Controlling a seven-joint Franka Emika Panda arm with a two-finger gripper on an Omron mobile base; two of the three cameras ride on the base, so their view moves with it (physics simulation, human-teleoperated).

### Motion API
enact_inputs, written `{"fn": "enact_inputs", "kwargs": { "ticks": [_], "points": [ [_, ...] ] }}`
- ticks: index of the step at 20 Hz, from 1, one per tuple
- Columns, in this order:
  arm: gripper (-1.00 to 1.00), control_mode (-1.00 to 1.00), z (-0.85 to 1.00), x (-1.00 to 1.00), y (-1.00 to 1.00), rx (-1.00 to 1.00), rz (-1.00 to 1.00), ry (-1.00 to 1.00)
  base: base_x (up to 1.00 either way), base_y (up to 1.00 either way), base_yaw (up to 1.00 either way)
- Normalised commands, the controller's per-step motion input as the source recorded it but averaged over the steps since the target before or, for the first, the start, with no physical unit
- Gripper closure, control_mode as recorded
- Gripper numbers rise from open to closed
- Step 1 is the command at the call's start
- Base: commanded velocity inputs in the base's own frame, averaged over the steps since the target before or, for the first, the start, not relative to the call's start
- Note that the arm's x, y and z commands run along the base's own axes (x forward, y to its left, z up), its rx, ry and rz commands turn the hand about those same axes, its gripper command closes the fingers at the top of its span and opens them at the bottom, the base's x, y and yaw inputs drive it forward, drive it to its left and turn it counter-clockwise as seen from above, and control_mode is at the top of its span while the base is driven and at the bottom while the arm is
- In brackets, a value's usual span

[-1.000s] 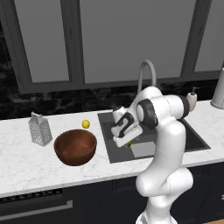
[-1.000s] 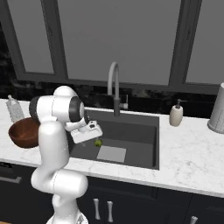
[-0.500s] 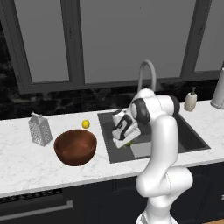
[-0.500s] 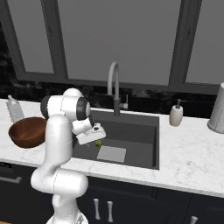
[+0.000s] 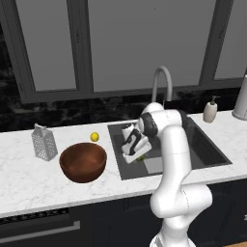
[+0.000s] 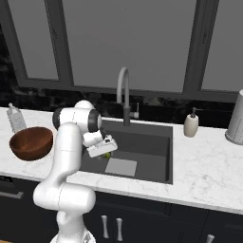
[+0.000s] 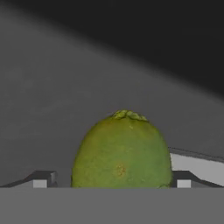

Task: Pick the lime from the sink and place it in the bowl. Then pick the bowl and place it in the microwave. Then close the microwave door and press the start button.

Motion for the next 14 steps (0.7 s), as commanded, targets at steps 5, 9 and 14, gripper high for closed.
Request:
{"fn": "enact_inputs", "kwargs": {
  "ticks": [5, 9, 14],
  "points": [
    [-1.00, -1.00, -0.37, 0.45, -0.05, 0.00, 0.00, 0.00, 0.00, 0.00, 0.00],
    [1.00, -1.00, -0.22, 0.02, 0.02, 0.00, 0.00, 0.00, 0.00, 0.00, 0.00],
    [1.00, -1.00, 0.20, -0.40, 0.03, 0.00, -0.01, -0.08, 0.00, 0.00, 0.00]
  ]
}}
